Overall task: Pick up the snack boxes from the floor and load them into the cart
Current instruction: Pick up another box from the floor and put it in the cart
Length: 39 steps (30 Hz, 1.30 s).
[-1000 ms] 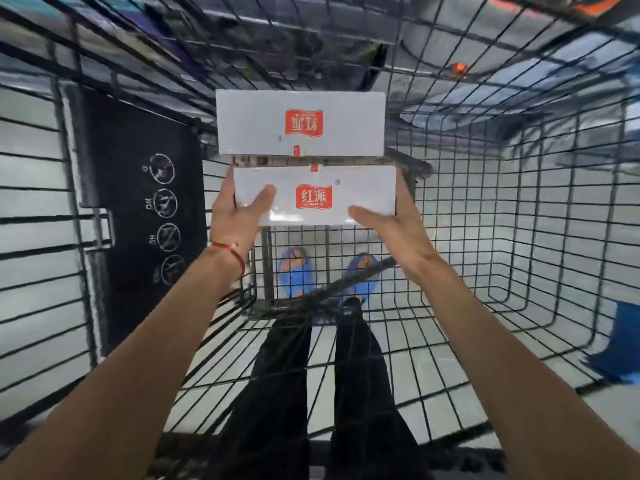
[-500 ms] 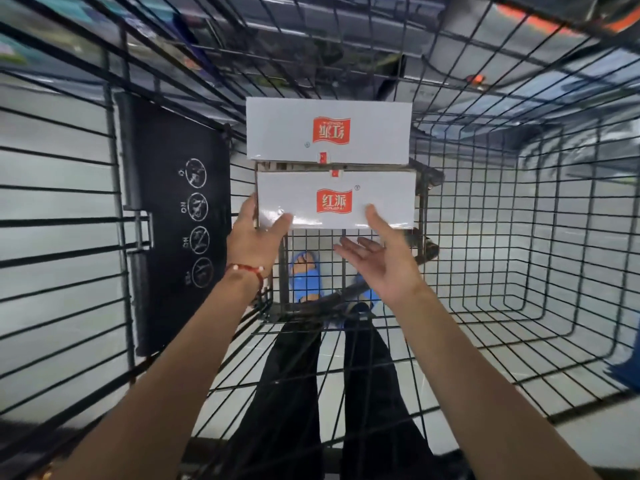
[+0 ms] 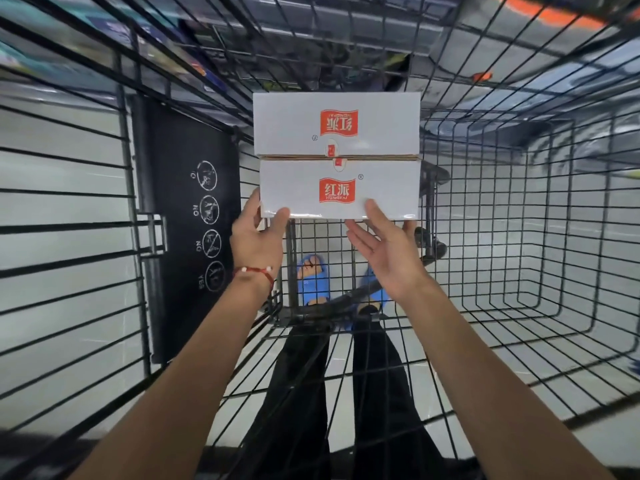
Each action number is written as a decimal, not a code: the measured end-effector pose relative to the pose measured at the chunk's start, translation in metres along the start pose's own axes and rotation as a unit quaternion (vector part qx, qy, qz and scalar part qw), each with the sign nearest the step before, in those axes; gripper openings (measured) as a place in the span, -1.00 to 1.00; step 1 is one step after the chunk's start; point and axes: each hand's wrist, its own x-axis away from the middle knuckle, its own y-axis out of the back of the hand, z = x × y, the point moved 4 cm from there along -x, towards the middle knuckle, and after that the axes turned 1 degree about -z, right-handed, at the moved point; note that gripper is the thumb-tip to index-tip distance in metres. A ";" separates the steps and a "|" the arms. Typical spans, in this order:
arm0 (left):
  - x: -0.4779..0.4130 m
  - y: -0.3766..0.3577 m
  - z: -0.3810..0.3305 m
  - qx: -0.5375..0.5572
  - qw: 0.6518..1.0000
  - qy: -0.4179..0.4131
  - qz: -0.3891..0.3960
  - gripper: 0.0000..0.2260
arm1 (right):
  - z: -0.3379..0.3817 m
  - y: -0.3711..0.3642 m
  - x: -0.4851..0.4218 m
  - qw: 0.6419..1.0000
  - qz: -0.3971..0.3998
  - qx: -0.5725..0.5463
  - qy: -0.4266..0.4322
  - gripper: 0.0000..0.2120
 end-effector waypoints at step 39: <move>0.396 -0.127 -0.120 -0.057 0.951 -0.125 0.276 -0.79 | 0.054 0.258 0.373 0.943 -0.143 -0.116 0.279 -0.80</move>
